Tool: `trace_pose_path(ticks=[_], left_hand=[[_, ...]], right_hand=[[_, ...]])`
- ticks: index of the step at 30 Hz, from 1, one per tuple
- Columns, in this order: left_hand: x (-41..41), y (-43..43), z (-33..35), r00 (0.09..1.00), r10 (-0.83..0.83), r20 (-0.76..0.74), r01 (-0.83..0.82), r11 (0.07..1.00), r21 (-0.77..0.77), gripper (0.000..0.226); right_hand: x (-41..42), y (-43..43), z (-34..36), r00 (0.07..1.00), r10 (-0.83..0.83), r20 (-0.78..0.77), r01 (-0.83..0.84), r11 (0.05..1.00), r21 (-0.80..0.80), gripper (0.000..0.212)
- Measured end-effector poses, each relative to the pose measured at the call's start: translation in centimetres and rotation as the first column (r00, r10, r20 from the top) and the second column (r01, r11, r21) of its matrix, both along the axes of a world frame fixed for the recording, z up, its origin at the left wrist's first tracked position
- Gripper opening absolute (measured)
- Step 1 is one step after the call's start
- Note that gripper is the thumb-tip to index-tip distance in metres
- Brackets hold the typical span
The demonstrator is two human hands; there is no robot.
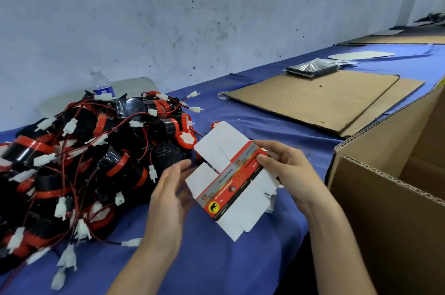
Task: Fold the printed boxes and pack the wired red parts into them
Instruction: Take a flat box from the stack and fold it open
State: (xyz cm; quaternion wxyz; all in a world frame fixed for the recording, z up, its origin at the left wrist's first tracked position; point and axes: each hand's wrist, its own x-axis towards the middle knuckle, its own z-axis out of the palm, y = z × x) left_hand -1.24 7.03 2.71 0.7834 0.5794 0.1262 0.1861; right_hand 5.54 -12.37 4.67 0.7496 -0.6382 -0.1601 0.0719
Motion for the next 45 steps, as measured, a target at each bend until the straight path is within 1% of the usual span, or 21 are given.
trace_pose_path(ticks=[2,5,7,9,14,19,22,25,27,29,31,33,35,37,39,40,41,42,43,44,45], left_hand=[[-2.2,0.6,-0.7,0.994,-0.027,-0.106,0.02,0.998,-0.06,0.017],[-4.5,1.9,-2.4,0.974,0.002,-0.228,-0.045,0.982,-0.182,0.017],[-5.2,3.0,-2.8,0.982,-0.015,-0.19,-0.045,0.951,-0.304,0.024],[-5.3,4.0,-2.9,0.994,-0.013,-0.106,-0.028,0.926,-0.377,0.025],[-4.8,5.3,-3.3,1.0,0.01,0.0,-0.009,0.908,-0.418,0.025],[-4.6,5.9,-3.6,0.995,0.051,0.088,-0.011,0.914,-0.405,0.049],[-4.6,6.5,-3.7,0.994,0.02,0.108,0.029,0.899,-0.437,0.048],[-4.6,6.6,-3.8,0.998,-0.03,0.052,0.051,0.875,-0.481,0.052],[-4.5,6.5,-3.7,0.999,-0.02,0.026,0.03,0.879,-0.475,0.056],[-4.3,6.5,-3.8,0.999,-0.013,0.039,0.029,0.893,-0.448,0.048],[-4.3,6.5,-3.9,0.999,-0.008,0.05,0.029,0.899,-0.437,0.032],[-4.4,6.6,-3.9,0.999,-0.006,0.045,0.026,0.895,-0.445,0.022],[-4.4,6.5,-3.9,0.998,-0.02,0.052,0.041,0.893,-0.449,0.024],[-4.5,6.5,-3.8,0.998,-0.026,0.062,0.052,0.887,-0.459,0.027],[-4.6,6.5,-3.7,0.995,-0.042,0.086,0.078,0.875,-0.477,0.024],[-4.6,6.6,-3.6,0.993,-0.057,0.1,0.099,0.866,-0.491,0.026],[-4.7,6.7,-3.5,0.99,-0.074,0.121,0.125,0.859,-0.497,0.035],[-4.8,6.8,-3.4,0.985,-0.09,0.144,0.15,0.859,-0.49,0.043],[-4.8,6.8,-3.4,0.981,-0.102,0.163,0.169,0.863,-0.475,0.047],[-4.9,6.8,-3.4,0.978,-0.112,0.176,0.183,0.866,-0.466,0.048],[-4.9,6.7,-3.4,0.977,-0.12,0.177,0.19,0.866,-0.462,0.05]], right_hand=[[-0.4,1.3,0.0,0.995,0.08,0.062,-0.076,0.995,-0.066,0.028],[-1.9,4.3,-0.3,0.95,0.234,0.207,-0.162,0.935,-0.316,0.036],[-2.5,6.4,-1.2,0.91,0.276,0.309,-0.099,0.869,-0.484,0.038],[-2.9,7.6,-1.5,0.908,0.283,0.31,-0.055,0.812,-0.58,0.042],[-3.6,8.3,-0.5,0.911,0.36,0.2,-0.272,0.891,-0.363,0.035],[-4.8,10.1,-0.5,0.882,0.433,0.186,-0.297,0.817,-0.494,0.048],[-5.9,10.7,0.0,0.856,0.496,0.149,-0.397,0.814,-0.424,0.035],[-5.6,10.3,-0.3,0.873,0.487,0.024,-0.427,0.788,-0.444,0.026],[-5.3,9.6,-0.6,0.873,0.457,-0.173,-0.484,0.759,-0.435,0.038],[-5.0,9.1,-0.8,0.819,0.469,-0.331,-0.555,0.795,-0.246,0.056],[-4.9,8.7,-1.3,0.769,0.514,-0.379,-0.591,0.798,-0.116,0.052],[-4.9,8.5,-1.4,0.724,0.585,-0.366,-0.636,0.771,-0.028,0.041],[-5.5,9.1,-0.5,0.698,0.62,-0.358,-0.671,0.742,-0.022,0.052],[-5.8,9.7,0.7,0.729,0.654,-0.201,-0.684,0.696,-0.217,0.06],[-6.0,10.4,3.1,0.748,0.658,-0.08,-0.645,0.694,-0.319,0.068],[-5.9,10.0,2.9,0.687,0.726,-0.02,-0.708,0.663,-0.246,0.084],[-5.8,10.9,2.5,0.68,0.731,0.059,-0.714,0.678,-0.177,0.095],[-5.8,11.8,1.9,0.728,0.684,0.05,-0.683,0.73,-0.026,0.099],[-7.7,13.0,1.4,0.66,0.744,0.101,-0.743,0.667,-0.062,0.154],[-7.4,13.0,-0.7,0.643,0.763,0.075,-0.766,0.639,0.067,0.124],[-6.3,12.0,-2.2,0.516,0.857,-0.009,-0.854,0.515,0.078,0.126]])
